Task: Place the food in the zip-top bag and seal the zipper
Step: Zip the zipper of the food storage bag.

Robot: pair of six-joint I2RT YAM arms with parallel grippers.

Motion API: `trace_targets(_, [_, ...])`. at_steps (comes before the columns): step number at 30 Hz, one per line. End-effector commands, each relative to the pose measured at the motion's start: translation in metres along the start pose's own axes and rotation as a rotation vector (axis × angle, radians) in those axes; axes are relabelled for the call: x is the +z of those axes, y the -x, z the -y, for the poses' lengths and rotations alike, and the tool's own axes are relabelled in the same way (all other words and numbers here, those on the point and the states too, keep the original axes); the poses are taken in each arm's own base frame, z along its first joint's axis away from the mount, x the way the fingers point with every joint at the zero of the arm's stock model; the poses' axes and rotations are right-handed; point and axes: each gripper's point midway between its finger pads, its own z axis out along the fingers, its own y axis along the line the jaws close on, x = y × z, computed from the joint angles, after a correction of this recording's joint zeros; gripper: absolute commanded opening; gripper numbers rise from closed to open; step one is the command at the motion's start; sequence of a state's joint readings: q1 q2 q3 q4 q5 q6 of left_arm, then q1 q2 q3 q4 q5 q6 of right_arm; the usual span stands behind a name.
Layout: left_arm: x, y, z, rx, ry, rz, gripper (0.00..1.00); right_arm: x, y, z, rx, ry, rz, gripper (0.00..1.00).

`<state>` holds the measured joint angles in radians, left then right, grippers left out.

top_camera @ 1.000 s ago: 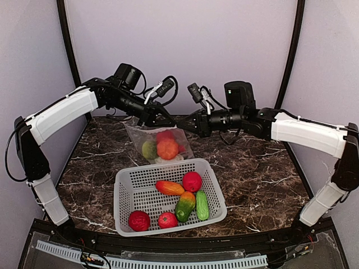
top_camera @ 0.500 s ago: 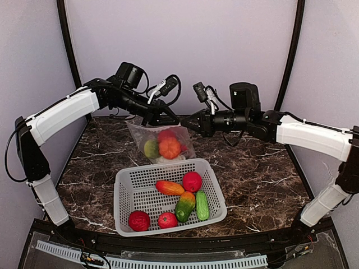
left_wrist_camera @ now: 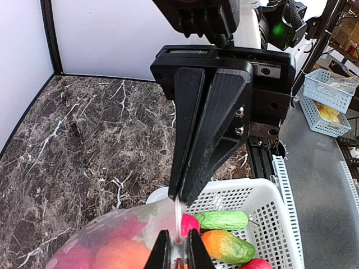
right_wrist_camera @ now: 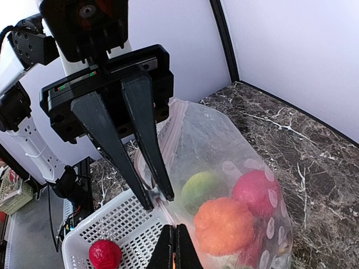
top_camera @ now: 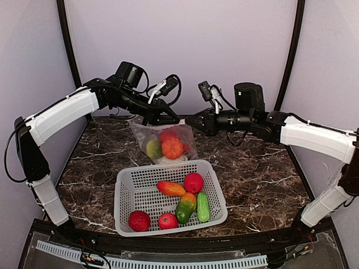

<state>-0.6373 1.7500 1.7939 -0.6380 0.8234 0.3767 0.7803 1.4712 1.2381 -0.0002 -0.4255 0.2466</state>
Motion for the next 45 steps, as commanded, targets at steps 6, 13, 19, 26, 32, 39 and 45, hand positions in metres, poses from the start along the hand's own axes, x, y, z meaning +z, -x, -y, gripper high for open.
trace_targets(6, [-0.032,0.0,0.011,-0.012,0.044,-0.017,0.01,-0.029,0.026,0.034,0.012,-0.159,0.092,0.0])
trace_targets(13, [-0.034,-0.001,0.009,-0.008,0.056,-0.02,0.01,-0.033,0.027,0.041,0.023,-0.188,0.101,0.0])
trace_targets(19, [-0.035,-0.002,0.007,-0.004,0.07,-0.021,0.01,-0.036,0.022,0.048,0.043,-0.217,0.088,0.0])
trace_targets(26, [-0.037,-0.005,0.005,-0.003,0.086,-0.027,0.01,-0.04,0.022,0.055,0.058,-0.251,0.095,0.0])
trace_targets(32, [-0.04,-0.01,-0.001,-0.002,0.116,-0.038,0.01,-0.045,0.023,0.062,0.076,-0.281,0.102,0.0])
trace_targets(39, [-0.042,-0.014,-0.005,-0.002,0.14,-0.049,0.01,-0.05,0.023,0.067,0.087,-0.306,0.111,0.0])
trace_targets(45, [-0.045,-0.015,-0.007,0.0,0.152,-0.046,0.01,-0.054,0.023,0.072,0.097,-0.324,0.116,0.0])
